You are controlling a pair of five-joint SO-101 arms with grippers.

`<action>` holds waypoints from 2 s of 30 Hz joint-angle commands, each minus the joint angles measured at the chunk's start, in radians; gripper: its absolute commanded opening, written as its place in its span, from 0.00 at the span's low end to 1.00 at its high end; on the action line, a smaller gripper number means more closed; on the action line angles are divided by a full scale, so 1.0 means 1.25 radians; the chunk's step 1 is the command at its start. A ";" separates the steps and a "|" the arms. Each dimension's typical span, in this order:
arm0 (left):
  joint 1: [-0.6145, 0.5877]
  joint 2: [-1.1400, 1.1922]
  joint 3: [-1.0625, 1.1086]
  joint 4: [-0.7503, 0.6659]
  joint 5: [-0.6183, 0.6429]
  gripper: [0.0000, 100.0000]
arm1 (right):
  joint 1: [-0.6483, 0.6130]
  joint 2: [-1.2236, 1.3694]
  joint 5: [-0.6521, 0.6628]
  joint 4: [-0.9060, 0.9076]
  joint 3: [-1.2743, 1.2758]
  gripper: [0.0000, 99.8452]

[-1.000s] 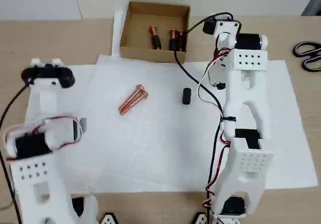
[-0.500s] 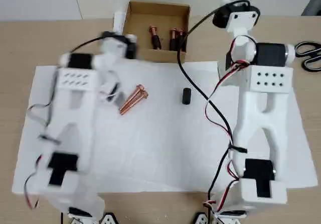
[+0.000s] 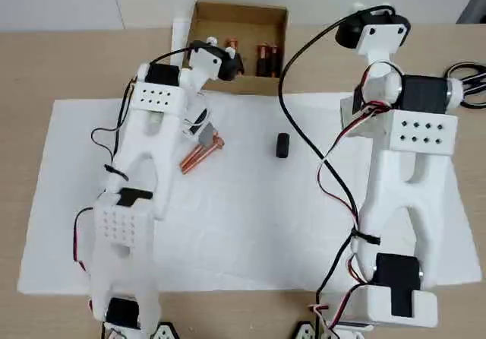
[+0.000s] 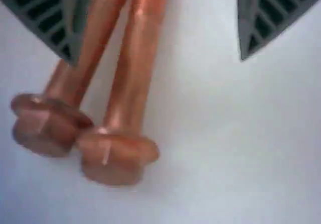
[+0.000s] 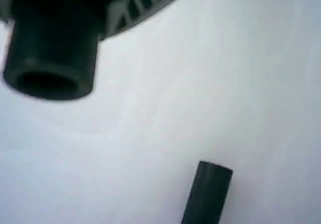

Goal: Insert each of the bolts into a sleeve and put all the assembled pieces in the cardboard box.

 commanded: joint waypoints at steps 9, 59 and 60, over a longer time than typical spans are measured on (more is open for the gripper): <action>0.004 0.071 -0.078 0.002 -0.004 0.18 | 0.001 -0.039 0.006 0.003 -0.002 0.00; 0.037 0.005 -0.265 0.117 0.070 0.01 | -0.001 -0.102 0.005 0.001 0.044 0.00; 0.036 -0.025 -0.255 0.117 0.077 0.01 | -0.001 -0.129 0.005 0.001 0.044 0.00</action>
